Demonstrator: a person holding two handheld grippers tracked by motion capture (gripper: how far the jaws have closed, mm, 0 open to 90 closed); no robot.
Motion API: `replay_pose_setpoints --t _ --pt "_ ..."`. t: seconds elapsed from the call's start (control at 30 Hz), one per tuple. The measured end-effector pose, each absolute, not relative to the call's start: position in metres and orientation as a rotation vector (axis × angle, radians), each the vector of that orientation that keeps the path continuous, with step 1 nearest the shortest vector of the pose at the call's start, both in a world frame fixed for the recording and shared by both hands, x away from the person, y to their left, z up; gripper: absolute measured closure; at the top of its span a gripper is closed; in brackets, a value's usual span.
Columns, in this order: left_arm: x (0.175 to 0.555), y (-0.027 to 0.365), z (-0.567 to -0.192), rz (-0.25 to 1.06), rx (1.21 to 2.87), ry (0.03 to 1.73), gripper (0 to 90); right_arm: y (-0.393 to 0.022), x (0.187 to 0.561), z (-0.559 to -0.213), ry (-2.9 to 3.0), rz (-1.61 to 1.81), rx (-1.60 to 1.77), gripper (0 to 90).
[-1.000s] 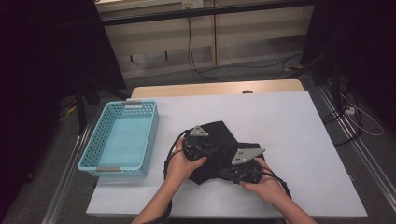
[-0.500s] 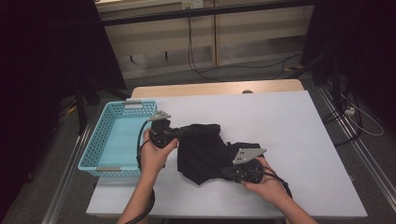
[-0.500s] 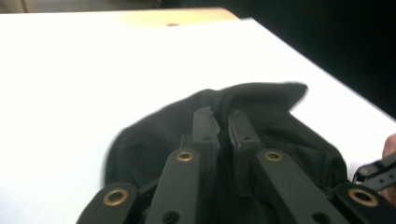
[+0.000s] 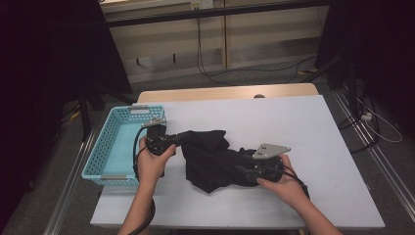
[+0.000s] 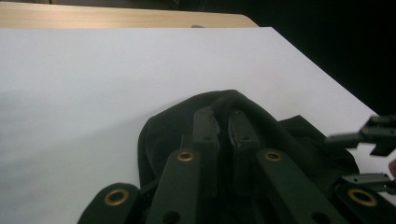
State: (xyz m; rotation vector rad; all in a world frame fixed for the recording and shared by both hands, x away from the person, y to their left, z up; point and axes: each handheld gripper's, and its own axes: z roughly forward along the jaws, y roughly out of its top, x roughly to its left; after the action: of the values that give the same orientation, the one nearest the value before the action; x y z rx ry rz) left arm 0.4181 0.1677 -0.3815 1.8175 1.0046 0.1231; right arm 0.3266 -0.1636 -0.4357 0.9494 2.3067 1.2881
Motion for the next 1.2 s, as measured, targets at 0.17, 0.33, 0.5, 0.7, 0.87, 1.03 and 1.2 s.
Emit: replay_pose_setpoints --t 0.17,0.33,0.5,0.7,0.87,1.03,1.2 --pt "0.415 0.174 -0.375 0.137 1.801 1.011 84.1 -0.164 0.336 -0.432 2.231 1.250 0.991 41.7" --pt "0.413 0.175 -0.376 0.139 1.810 1.025 83.6 -0.160 0.345 -0.448 2.336 1.264 1.056 57.7" --pt "0.412 0.173 -0.380 0.205 1.844 1.013 76.9 -0.148 0.337 -0.453 2.471 1.320 0.960 84.0" --pt "0.413 0.164 -0.381 0.242 1.828 0.999 49.7 -0.126 0.315 -0.455 2.575 1.335 0.848 86.0" --pt "0.413 0.144 -0.385 0.255 1.856 0.933 29.7 -0.115 0.306 -0.456 2.654 1.389 0.774 86.1" --pt "0.411 0.111 -0.402 0.235 1.969 0.872 23.7 -0.107 0.300 -0.456 2.683 1.382 0.712 79.4" --pt "0.410 0.091 -0.427 0.241 2.076 0.880 19.9 -0.121 0.304 -0.448 2.564 1.365 0.795 56.7"
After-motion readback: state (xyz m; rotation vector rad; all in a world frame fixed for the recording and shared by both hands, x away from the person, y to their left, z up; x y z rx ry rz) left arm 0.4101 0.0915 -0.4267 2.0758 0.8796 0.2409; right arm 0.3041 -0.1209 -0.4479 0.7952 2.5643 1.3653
